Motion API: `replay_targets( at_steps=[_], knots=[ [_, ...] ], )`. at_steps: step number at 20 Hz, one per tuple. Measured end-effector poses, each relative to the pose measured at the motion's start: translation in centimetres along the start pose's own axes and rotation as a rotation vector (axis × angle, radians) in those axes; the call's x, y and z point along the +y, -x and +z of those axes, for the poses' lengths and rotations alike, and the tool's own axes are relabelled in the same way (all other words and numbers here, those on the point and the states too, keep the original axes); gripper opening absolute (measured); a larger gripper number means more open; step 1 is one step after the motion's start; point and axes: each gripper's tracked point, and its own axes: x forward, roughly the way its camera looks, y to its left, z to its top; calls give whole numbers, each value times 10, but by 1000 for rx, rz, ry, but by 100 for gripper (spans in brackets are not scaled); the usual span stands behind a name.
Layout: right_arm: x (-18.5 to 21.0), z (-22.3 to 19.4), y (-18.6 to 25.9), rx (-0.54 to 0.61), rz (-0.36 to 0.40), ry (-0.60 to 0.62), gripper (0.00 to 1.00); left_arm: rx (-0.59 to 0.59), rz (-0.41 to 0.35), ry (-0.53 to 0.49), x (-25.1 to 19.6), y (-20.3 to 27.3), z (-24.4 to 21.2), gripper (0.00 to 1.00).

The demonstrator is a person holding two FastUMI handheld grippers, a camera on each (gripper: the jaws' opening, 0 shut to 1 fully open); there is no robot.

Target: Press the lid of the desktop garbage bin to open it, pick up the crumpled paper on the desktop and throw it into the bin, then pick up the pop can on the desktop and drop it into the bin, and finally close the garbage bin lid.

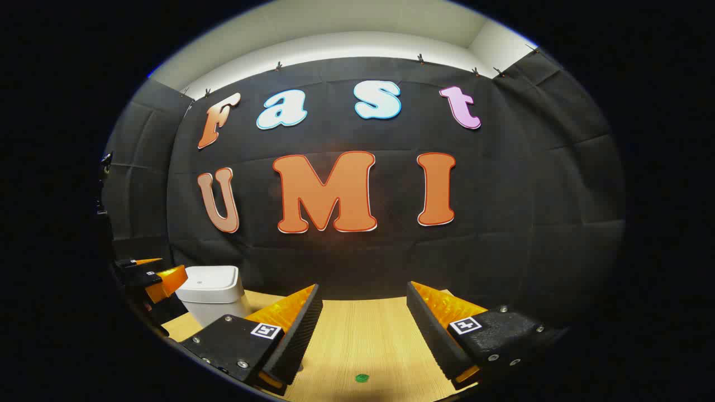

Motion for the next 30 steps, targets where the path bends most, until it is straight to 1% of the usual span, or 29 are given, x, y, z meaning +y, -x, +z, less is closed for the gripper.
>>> replay_targets(
  at_steps=[9,12,17,25,30],
  knots=[
    [2,0,2,-2,-6,11,93,4,-13,8,1,-4,1,94],
    [3,1,3,-2,-7,10,93,3,5,7,7,-3,0,93],
    [1,0,4,-3,-18,10,93,6,3,-2,9,-3,0,94],
    [1,0,4,-3,-17,16,94,-8,-26,7,1,3,7,94],
    [-2,1,6,-12,-33,40,93,-20,-35,13,-2,4,13,94]
  ],
)
